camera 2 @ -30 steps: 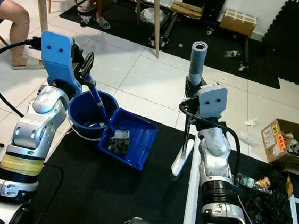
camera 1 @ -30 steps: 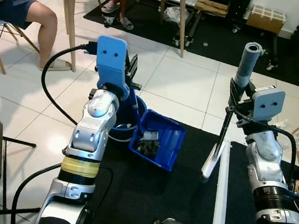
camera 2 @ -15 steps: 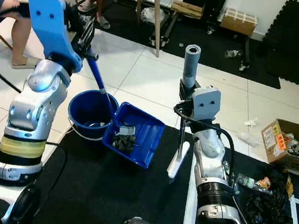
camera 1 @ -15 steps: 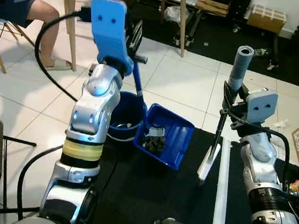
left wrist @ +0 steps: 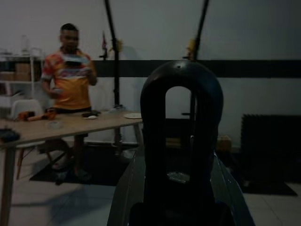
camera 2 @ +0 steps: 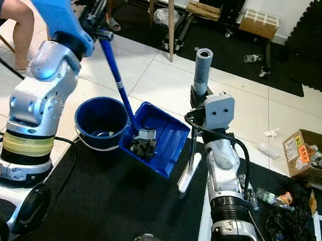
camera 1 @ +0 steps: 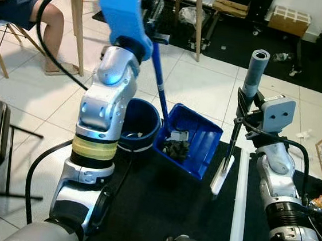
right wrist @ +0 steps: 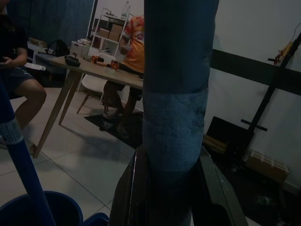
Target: Sweep floor
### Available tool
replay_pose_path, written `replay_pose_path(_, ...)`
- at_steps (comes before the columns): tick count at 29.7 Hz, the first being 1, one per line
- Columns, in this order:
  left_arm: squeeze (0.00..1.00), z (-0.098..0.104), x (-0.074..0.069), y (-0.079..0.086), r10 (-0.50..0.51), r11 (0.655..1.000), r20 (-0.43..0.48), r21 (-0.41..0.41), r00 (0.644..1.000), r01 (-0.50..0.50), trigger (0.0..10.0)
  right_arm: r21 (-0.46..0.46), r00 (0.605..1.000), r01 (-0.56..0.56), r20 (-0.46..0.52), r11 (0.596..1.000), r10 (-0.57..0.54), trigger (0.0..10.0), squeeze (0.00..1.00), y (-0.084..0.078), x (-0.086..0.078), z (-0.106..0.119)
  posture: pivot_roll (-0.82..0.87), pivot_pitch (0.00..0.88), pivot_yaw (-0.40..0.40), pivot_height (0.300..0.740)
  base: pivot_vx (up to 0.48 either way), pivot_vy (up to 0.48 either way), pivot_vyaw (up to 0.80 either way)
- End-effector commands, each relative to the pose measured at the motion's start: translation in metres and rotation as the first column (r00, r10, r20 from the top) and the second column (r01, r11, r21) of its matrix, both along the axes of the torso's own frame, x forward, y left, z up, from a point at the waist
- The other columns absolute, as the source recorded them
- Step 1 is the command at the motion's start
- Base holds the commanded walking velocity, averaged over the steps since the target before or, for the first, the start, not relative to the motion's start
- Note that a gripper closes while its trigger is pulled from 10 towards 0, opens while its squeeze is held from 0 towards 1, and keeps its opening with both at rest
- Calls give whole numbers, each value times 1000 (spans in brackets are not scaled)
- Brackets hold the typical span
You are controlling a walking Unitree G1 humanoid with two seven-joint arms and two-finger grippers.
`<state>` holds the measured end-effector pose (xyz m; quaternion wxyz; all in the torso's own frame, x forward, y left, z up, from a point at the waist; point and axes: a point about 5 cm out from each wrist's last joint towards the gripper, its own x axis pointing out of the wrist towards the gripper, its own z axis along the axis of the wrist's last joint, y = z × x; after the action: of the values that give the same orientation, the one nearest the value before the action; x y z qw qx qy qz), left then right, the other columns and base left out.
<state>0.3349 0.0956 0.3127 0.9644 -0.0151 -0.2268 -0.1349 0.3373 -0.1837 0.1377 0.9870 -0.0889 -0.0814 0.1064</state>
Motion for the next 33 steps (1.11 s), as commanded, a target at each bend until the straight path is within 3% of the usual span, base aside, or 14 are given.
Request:
replay_pose_path(1, 0, 16, -6, -4, -11, 1000, 85, 0, 996, 11, 10000, -7, 1000, -5, 31, 1000, 5, 10000, 0, 0, 1, 6, 40, 26, -34, 740, 0, 0, 0)
replay_pose_path(6, 0, 21, -4, 0, -2, 1000, 97, 1, 995, 2, 10000, -7, 1000, -6, 30, 1000, 6, 10000, 0, 1, 2, 6, 40, 26, -34, 740, 0, 0, 0)
replay_pose_path(19, 0, 26, 6, 46, 156, 987, 109, 10, 982, -158, 10000, -8, 1000, -12, 27, 1000, 12, 10000, 0, 2, 3, 6, 54, 20, -43, 740, 0, 0, 0)
replay_pose_path(33, 0, 30, 14, 85, 277, 960, 110, 16, 954, -281, 10000, -11, 1000, -14, 23, 1000, 15, 10000, 0, 2, 5, 5, 56, 9, -42, 740, 0, 0, 0)
